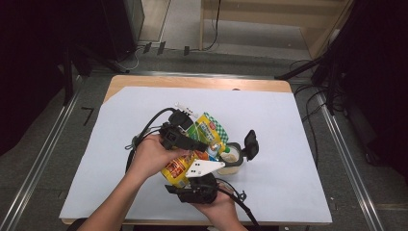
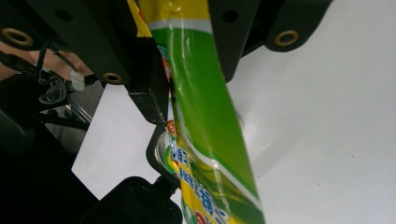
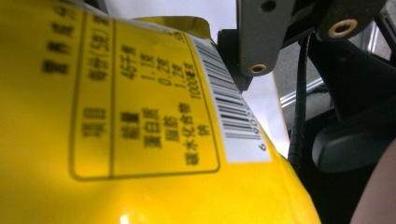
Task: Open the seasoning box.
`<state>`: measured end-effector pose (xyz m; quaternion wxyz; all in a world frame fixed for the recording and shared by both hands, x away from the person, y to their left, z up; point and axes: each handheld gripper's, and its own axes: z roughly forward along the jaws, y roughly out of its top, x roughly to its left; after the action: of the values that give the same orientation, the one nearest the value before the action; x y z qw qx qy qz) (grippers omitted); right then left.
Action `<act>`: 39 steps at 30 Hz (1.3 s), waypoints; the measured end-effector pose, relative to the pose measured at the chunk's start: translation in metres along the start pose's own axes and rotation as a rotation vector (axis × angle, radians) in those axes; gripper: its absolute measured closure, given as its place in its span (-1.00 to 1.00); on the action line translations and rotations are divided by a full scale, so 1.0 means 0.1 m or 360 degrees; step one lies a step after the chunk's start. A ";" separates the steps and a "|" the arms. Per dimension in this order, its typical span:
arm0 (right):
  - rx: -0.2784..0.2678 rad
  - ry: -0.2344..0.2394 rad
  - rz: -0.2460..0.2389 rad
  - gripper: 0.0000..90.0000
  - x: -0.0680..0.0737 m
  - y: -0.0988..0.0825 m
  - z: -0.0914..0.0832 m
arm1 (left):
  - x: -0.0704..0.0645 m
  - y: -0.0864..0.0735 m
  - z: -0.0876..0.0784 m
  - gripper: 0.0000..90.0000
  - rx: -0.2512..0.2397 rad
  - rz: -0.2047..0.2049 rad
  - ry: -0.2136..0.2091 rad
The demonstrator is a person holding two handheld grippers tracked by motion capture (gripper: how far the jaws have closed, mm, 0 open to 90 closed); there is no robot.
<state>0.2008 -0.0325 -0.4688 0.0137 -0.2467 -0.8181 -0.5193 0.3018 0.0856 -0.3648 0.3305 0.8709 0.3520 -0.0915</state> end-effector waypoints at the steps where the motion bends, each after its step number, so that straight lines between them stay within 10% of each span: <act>1: -0.0005 -0.0007 -0.0001 0.31 -0.01 0.01 -0.01 | 0.00 0.02 0.00 0.81 0.0004 -0.0002 -0.0004; 14: 0.0019 -0.0103 -0.0028 0.30 0.01 -0.01 0.00 | 0.01 0.04 0.07 0.87 0.0016 -0.0055 -0.0046; 39: -0.0057 0.0162 0.0068 0.45 -0.05 0.00 -0.09 | 0.04 0.02 0.05 0.69 0.0080 0.0063 -0.0149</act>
<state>0.2032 -0.0418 -0.4657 0.0620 -0.2376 -0.8014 -0.5455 0.3067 0.0838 -0.3691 0.3263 0.8805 0.3165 -0.1345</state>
